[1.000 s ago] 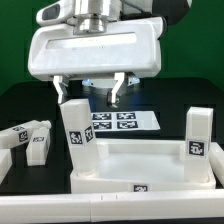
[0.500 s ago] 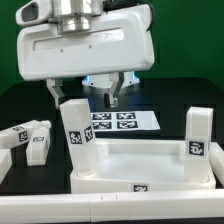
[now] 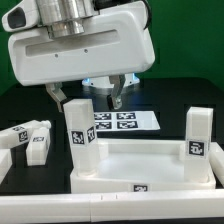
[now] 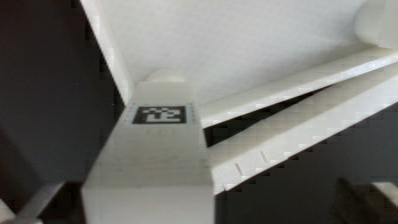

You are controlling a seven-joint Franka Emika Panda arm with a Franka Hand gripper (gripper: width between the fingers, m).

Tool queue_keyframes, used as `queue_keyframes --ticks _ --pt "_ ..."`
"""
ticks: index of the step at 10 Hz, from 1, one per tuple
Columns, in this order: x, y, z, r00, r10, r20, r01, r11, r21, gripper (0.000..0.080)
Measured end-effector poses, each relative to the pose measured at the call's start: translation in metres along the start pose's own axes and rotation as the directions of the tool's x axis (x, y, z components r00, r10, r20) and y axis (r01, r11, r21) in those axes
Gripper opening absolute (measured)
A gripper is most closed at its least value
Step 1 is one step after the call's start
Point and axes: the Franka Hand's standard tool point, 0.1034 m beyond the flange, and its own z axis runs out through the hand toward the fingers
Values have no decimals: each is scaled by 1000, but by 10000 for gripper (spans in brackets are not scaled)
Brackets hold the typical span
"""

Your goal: Assemble desk

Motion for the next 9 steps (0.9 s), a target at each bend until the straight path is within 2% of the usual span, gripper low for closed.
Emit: queue_keyframes --ticks 1,2,3,5,6,7,9 --pt "0 0 0 998 57 0 -57 998 1 395" --pt "0 -1 1 993 114 1 -114 993 1 395" --pt "0 -1 0 983 181 0 -181 983 1 295" --pt "0 -5 2 918 397 0 -397 918 -1 293" --pt "3 -7 3 870 494 1 -494 870 6 293" --pt "7 -9 4 777 629 14 -630 776 27 293" --pt "12 -16 6 590 806 43 -807 588 47 293"
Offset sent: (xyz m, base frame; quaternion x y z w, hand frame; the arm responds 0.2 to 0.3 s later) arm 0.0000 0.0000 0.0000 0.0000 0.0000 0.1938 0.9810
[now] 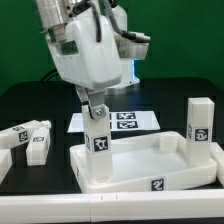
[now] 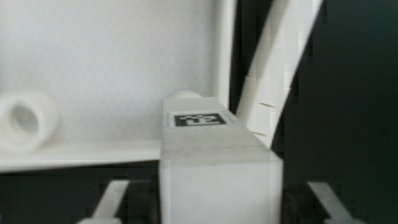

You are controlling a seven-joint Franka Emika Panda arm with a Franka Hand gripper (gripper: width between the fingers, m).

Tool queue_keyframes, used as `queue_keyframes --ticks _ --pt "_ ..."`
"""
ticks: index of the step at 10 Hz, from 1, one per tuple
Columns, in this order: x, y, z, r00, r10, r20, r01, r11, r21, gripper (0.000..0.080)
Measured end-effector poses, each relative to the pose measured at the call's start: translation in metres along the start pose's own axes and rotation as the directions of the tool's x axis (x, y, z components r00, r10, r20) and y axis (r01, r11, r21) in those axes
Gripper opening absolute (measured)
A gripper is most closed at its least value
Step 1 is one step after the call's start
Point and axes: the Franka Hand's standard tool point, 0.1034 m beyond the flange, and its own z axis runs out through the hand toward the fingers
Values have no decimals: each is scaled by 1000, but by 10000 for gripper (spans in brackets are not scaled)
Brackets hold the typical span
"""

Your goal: Assemble desk

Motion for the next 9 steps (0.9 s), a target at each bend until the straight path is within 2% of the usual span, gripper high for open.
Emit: queue_keyframes --ticks 1,2,4,5,6,7,8,9 --pt "-1 -1 1 991 132 16 -132 991 10 293" --pt "-1 -2 1 985 171 17 -172 985 12 293" --pt "-2 -2 1 990 141 17 -141 990 12 293" --pt "-2 -2 2 997 81 15 -81 997 11 387" --pt "-4 -2 3 994 -107 3 107 994 -2 529" --pt "-10 -2 5 945 -328 -13 327 944 -34 614" --pt "-16 0 9 896 -444 4 444 895 -53 638" --pt "-16 1 10 874 -486 9 485 873 -53 638"
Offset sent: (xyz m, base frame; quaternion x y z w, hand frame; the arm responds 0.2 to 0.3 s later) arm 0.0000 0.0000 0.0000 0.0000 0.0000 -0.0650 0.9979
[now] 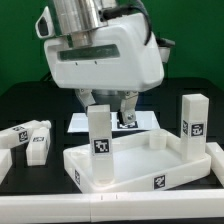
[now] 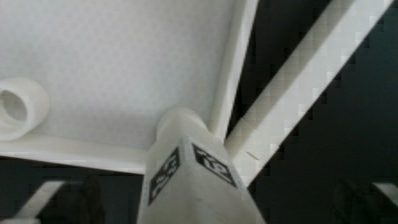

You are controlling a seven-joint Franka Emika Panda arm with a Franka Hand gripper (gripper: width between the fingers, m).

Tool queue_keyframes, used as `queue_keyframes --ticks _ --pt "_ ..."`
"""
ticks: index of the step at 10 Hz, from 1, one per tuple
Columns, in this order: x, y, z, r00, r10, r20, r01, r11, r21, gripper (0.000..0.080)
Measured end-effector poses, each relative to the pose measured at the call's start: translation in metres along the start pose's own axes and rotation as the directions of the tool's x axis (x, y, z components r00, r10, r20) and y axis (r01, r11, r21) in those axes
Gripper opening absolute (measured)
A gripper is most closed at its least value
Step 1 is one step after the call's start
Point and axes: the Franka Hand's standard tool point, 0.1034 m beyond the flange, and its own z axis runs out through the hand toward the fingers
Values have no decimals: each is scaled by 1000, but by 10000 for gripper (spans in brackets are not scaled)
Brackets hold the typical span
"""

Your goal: Assemble desk

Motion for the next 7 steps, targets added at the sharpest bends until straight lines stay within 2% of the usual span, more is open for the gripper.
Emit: queue_keyframes --ticks 2,3,4,6,7 --pt "1 1 0 989 -148 0 148 989 -1 649" --pt "2 1 -1 953 -304 -4 304 952 -9 649" --pt "6 -2 -1 877 -480 -11 480 877 -17 649" --pt "4 -3 3 824 -567 -10 566 824 -18 649" --pt "4 -2 2 838 -546 -10 545 838 -18 538"
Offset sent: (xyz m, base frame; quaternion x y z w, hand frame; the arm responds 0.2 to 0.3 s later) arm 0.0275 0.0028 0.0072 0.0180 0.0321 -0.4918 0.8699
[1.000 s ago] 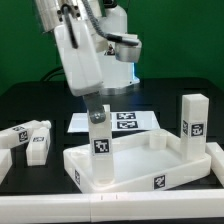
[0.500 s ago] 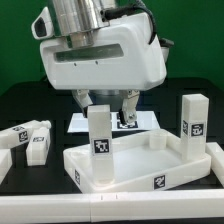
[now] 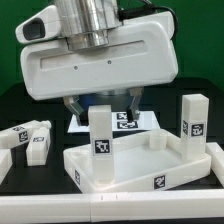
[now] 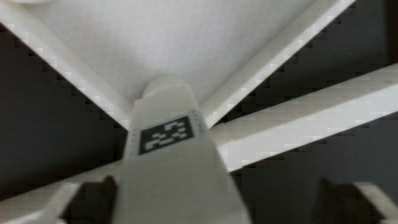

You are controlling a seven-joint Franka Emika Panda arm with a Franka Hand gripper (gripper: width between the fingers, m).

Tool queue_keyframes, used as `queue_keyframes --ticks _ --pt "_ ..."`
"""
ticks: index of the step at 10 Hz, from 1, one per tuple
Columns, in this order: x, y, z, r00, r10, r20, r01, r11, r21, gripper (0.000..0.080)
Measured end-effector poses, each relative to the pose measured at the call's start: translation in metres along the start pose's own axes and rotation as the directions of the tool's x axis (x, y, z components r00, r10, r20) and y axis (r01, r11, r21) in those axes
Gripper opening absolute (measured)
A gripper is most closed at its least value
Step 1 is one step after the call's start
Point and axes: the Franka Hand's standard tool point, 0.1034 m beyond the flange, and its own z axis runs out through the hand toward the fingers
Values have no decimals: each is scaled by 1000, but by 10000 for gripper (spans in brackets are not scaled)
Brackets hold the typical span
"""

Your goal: Assemble desk

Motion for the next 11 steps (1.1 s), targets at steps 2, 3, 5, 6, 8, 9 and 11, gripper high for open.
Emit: queue_keyframes --ticks 2,3,5,6,8,9,11 --pt "0 0 0 998 66 -1 -66 998 1 288" --pt "1 2 -1 984 180 0 -180 984 2 288" --pt "2 3 -1 879 477 -3 -477 879 1 288" --pt "0 0 0 799 601 1 -601 799 5 288" --pt "0 -1 1 531 846 38 -847 530 31 288" --pt "0 -3 2 441 896 50 -897 440 35 288" --pt "-1 -5 2 375 926 52 -927 374 32 288"
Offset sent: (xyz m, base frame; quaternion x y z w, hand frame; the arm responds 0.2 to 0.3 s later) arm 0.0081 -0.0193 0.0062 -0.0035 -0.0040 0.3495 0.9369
